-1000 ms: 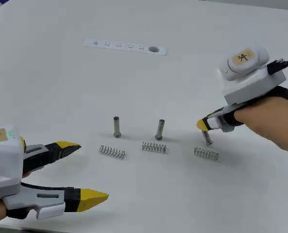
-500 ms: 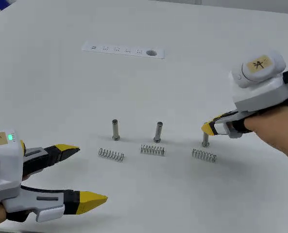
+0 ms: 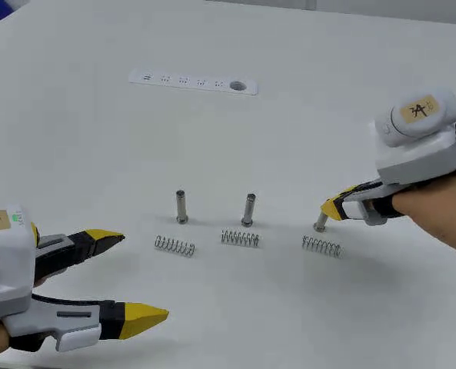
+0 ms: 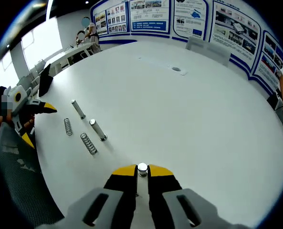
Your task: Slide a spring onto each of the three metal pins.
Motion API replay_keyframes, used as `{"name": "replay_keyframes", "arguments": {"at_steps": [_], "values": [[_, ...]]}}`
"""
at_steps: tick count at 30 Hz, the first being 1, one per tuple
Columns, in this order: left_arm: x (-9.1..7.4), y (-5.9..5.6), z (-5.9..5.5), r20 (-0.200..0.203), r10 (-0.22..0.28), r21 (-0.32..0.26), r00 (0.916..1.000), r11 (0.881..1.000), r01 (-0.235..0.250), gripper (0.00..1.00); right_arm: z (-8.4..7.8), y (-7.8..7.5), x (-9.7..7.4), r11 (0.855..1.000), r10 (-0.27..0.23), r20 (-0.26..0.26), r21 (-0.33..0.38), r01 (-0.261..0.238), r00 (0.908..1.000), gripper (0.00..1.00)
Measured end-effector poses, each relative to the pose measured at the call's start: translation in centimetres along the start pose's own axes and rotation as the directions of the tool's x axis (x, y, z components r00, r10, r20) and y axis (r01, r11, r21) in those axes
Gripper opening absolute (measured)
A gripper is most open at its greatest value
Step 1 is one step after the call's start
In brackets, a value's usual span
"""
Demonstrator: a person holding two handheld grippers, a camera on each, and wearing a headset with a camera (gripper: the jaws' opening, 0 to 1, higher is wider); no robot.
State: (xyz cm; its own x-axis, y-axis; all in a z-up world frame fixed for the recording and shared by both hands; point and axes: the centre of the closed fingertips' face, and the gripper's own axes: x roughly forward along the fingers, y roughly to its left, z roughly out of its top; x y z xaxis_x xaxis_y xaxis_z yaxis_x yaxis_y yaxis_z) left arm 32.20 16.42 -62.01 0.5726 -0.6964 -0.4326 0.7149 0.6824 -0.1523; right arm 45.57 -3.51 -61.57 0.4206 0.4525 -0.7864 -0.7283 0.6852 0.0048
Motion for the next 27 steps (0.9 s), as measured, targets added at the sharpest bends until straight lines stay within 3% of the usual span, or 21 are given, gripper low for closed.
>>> {"name": "replay_keyframes", "arguments": {"at_steps": [16, 27], "values": [[0.0, 0.0, 0.1, 0.007, -0.002, -0.002, 1.0000, 1.000, 0.002, 0.79, -0.3, 0.1, -1.1, 1.000, -0.004, 0.028, -0.010, 0.004, 0.9996, 0.13], [0.1, -0.2, 0.1, 0.007, -0.009, -0.003, 0.9999, 1.000, 0.009, 0.79, -2.1, 0.2, -2.0, 1.000, 0.002, 0.024, -0.028, -0.001, 0.9997, 0.16]]}}
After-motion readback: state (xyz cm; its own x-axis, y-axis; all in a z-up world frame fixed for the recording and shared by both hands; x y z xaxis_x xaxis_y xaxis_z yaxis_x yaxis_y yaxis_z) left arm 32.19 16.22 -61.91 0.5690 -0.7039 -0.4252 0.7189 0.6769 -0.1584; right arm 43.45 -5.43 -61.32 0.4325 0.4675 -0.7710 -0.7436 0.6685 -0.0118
